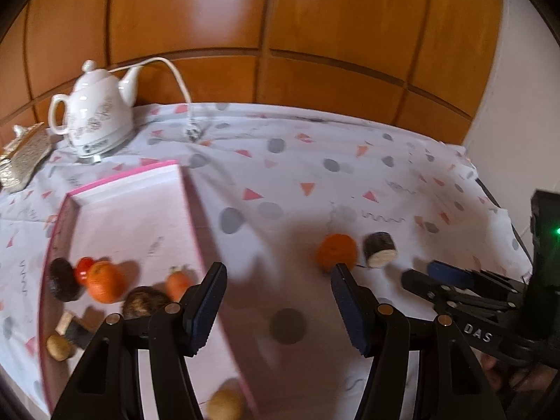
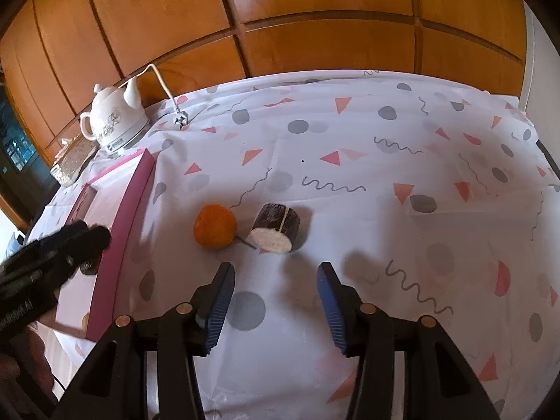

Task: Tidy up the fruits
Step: 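Move both grippers back to the mandarin and dark wooden slice on the cloth, then grasp the mandarin with left while right grasps the dark wooden slice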

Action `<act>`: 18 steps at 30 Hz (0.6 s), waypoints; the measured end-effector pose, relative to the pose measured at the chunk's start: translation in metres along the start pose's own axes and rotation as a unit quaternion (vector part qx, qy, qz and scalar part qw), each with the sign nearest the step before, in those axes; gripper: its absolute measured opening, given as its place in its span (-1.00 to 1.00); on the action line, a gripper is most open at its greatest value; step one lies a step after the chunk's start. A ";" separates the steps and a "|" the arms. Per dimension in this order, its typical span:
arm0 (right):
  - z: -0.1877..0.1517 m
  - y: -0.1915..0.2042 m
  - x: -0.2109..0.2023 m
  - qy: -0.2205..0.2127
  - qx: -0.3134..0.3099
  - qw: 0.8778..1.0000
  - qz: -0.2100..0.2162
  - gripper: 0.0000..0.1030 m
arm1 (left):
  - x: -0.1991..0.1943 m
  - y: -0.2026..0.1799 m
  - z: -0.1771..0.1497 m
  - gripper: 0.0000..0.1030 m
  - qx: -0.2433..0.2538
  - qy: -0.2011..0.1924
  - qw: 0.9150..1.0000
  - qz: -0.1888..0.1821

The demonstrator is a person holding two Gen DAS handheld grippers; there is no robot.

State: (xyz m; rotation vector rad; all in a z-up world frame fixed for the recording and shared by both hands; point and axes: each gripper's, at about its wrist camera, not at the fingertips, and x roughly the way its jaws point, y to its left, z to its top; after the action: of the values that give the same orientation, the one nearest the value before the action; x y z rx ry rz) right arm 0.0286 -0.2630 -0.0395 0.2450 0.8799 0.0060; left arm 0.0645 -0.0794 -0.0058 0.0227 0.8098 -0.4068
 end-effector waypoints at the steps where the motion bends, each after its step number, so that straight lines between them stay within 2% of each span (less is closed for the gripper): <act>1: 0.002 -0.002 0.001 0.000 0.004 1.000 0.002 -0.04 | 0.003 -0.003 0.001 0.21 0.002 0.002 1.000 -0.001; 10: 0.011 -0.010 0.004 -0.009 0.013 1.000 -0.002 -0.03 | 0.040 -0.028 0.009 0.20 0.013 0.029 0.999 -0.032; 13: 0.017 -0.011 0.009 -0.009 0.018 1.000 0.002 -0.04 | 0.051 -0.030 0.011 0.03 0.010 0.037 0.999 -0.034; 18: 0.022 -0.016 0.013 -0.007 0.027 1.000 0.009 -0.04 | 0.068 -0.029 0.011 0.04 -0.002 0.054 0.997 -0.047</act>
State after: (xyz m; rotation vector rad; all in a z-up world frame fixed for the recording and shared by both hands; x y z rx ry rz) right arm 0.0524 -0.2817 -0.0397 0.3023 0.8644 -0.0021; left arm 0.1039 -0.1317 -0.0420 0.0030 0.9214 -0.4960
